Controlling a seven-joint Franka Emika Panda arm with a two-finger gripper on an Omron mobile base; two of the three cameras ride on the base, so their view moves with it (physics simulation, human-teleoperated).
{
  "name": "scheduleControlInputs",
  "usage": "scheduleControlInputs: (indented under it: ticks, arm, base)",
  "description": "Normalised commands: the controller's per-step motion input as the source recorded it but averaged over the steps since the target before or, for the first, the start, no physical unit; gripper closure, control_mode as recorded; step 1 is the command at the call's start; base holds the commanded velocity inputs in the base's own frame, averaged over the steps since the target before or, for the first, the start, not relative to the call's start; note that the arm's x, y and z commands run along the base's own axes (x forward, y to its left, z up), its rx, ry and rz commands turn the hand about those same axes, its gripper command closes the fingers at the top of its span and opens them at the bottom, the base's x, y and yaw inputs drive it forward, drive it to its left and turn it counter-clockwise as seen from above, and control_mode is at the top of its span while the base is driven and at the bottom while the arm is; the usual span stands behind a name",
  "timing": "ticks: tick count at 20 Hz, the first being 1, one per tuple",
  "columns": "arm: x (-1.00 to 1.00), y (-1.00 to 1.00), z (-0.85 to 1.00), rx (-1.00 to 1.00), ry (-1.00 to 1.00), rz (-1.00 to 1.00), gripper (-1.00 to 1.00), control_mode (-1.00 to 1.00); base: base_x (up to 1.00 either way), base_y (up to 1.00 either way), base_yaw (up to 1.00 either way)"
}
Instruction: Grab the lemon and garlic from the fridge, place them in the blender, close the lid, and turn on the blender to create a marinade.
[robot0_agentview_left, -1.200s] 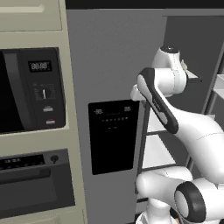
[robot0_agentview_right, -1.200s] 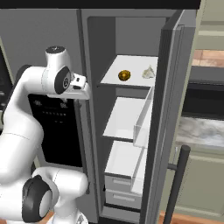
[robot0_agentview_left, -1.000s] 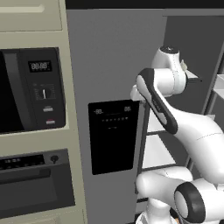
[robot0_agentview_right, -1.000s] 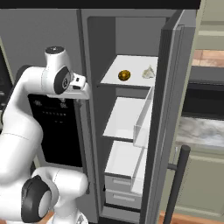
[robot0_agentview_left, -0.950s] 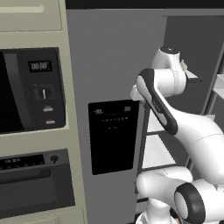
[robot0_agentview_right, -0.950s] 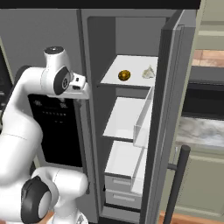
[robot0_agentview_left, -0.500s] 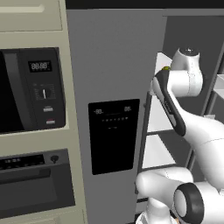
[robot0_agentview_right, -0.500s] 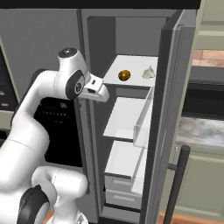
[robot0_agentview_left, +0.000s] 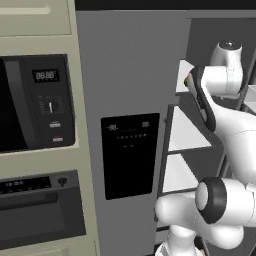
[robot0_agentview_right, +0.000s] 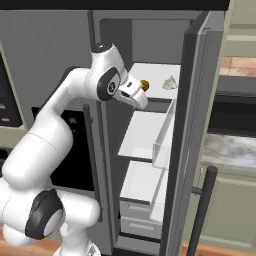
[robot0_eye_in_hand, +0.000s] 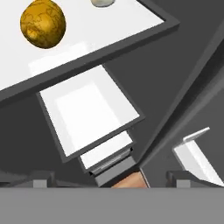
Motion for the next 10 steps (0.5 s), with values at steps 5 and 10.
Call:
scheduleControlInputs:
  ticks: [5, 10]
  arm:
    - [0.54, -0.05, 0.03, 0.11, -0.19, -0.02, -1.0, -1.0]
    - [0.39, -0.04, 0.0, 0.08, -0.31, 0.0, -1.0, -1.0]
  base:
    - [0.0, 0.0, 0.0]
    - [0.0, 0.0, 0.0]
